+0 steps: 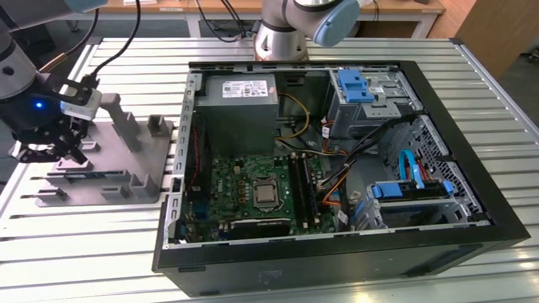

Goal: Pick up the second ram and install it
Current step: 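Pick up the second ram and move it above second insertion slot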

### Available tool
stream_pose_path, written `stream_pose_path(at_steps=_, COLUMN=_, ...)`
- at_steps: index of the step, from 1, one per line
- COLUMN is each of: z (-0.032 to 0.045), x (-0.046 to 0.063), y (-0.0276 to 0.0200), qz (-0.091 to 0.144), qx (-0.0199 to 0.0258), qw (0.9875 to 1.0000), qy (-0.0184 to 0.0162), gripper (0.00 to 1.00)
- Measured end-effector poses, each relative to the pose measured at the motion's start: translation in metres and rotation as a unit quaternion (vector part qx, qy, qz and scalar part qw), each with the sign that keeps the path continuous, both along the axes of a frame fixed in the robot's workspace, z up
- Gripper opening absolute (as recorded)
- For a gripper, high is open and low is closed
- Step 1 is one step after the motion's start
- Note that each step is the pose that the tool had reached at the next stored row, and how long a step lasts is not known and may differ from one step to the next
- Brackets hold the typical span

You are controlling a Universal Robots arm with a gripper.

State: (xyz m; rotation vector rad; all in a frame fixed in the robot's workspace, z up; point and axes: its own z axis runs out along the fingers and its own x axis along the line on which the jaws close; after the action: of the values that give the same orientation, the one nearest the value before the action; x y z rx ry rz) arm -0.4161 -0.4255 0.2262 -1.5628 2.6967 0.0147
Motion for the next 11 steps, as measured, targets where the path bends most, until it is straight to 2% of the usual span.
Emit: stream_pose_path(at_steps=11, z=0.0000, x=0.0000, y=0.0000, qz=0.035, qx=0.0000, qw=0.9994, qy=0.0000, gripper=0.10)
